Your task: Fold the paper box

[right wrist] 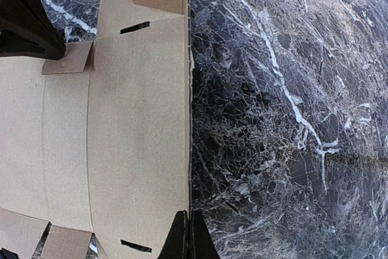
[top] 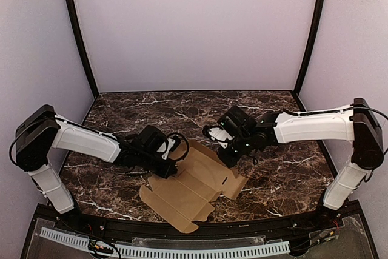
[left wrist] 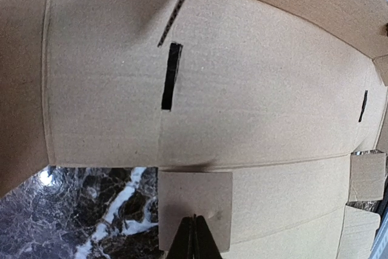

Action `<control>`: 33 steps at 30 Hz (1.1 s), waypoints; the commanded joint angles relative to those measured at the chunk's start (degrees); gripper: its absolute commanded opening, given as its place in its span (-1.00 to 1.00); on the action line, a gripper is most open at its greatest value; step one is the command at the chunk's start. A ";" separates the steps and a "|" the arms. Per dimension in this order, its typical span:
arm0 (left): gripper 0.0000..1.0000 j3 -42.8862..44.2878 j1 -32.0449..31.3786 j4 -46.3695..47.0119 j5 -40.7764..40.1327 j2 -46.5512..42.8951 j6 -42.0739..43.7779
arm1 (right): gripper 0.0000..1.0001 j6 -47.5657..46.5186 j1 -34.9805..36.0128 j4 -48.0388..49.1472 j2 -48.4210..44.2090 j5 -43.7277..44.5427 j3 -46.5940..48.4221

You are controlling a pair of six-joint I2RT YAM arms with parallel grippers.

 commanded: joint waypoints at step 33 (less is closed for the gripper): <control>-0.82 -3.11 2.22 -8.60 -20.24 -31.49 2.87 | -1.00 -40.78 10.91 26.24 -8.58 24.74 -13.76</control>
